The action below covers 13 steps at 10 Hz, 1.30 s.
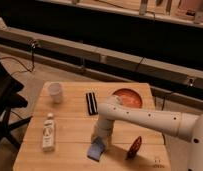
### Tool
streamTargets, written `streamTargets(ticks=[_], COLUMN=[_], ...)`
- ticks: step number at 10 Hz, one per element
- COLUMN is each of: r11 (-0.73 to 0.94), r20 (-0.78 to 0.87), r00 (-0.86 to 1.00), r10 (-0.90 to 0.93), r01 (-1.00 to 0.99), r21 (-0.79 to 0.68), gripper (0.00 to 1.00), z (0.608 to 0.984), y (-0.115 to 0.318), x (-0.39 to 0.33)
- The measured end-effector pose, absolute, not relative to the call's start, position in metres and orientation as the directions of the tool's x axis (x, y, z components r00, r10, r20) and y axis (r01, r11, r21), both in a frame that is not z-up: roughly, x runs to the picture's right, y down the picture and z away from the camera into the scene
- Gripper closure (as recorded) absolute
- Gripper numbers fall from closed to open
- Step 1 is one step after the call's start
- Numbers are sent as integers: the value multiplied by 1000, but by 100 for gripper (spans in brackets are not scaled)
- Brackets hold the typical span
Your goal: Wipe the white sponge on the table
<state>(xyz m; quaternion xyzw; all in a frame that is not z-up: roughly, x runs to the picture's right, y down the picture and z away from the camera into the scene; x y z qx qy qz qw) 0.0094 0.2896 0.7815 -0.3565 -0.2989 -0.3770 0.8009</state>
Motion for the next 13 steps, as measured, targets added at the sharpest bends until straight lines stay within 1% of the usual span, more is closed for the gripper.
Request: streamTargets(ticks=[1, 2, 5, 7, 9, 11, 13], r11=[477, 487, 484, 482, 473, 456, 453], r20=[727, 706, 671, 659, 666, 694, 722], r00=[569, 599, 638, 644, 619, 562, 521], r10=[-385, -377, -377, -389, -417, -450, -454], r01=[796, 777, 754, 752, 773, 813, 833], r21=[-371, -399, -445, -450, -422, -362, -317], gripper=[95, 100, 100, 100, 100, 100, 100], z=[779, 778, 784, 791, 797, 805, 811], y=[285, 281, 268, 256, 246, 237, 240], x=[17, 25, 42, 43, 32, 3, -16])
